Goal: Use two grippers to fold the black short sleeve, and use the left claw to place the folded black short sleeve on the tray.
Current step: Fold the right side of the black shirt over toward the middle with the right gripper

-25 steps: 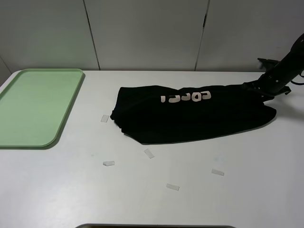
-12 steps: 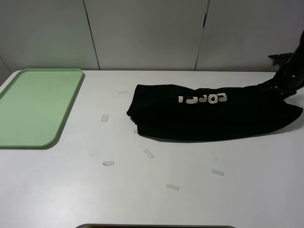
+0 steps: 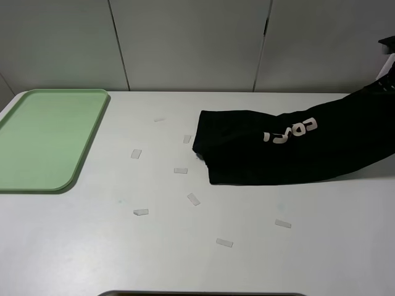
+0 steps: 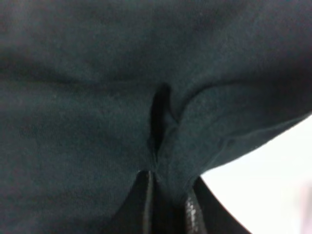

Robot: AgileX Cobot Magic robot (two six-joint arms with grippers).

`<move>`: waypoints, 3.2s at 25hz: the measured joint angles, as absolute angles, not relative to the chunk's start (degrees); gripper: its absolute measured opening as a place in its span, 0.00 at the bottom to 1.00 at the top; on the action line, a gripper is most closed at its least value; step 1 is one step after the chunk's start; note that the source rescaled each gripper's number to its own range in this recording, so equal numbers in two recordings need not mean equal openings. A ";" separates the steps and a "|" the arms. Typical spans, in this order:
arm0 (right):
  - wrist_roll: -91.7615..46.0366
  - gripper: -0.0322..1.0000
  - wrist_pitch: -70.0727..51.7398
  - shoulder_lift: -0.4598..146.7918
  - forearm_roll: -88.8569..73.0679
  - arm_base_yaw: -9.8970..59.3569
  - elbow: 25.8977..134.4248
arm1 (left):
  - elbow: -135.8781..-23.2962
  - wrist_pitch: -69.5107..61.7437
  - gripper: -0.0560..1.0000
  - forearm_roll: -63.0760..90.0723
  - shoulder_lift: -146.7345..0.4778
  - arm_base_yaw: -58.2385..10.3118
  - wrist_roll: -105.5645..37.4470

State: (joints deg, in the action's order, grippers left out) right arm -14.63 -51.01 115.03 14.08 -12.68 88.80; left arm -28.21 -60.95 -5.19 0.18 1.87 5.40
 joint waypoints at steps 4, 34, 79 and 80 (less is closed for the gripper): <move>-13.93 0.13 -51.76 113.07 16.96 -12.68 88.80 | -28.21 -60.95 1.00 -5.19 0.18 1.87 5.40; 5.39 0.13 -61.31 122.18 28.39 8.04 88.63 | -28.21 -60.95 1.00 -5.19 0.18 1.87 5.40; 17.07 1.00 -67.72 111.87 24.28 8.03 96.43 | -28.21 -60.95 1.00 -5.19 0.18 1.87 5.40; 17.07 1.00 -67.72 111.96 24.28 6.52 96.43 | -28.21 -60.95 1.00 -5.19 0.18 1.87 5.40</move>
State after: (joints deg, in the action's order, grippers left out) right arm 17.07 -67.72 111.96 24.28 6.52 96.43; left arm -28.21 -60.95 -5.19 0.18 1.87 5.40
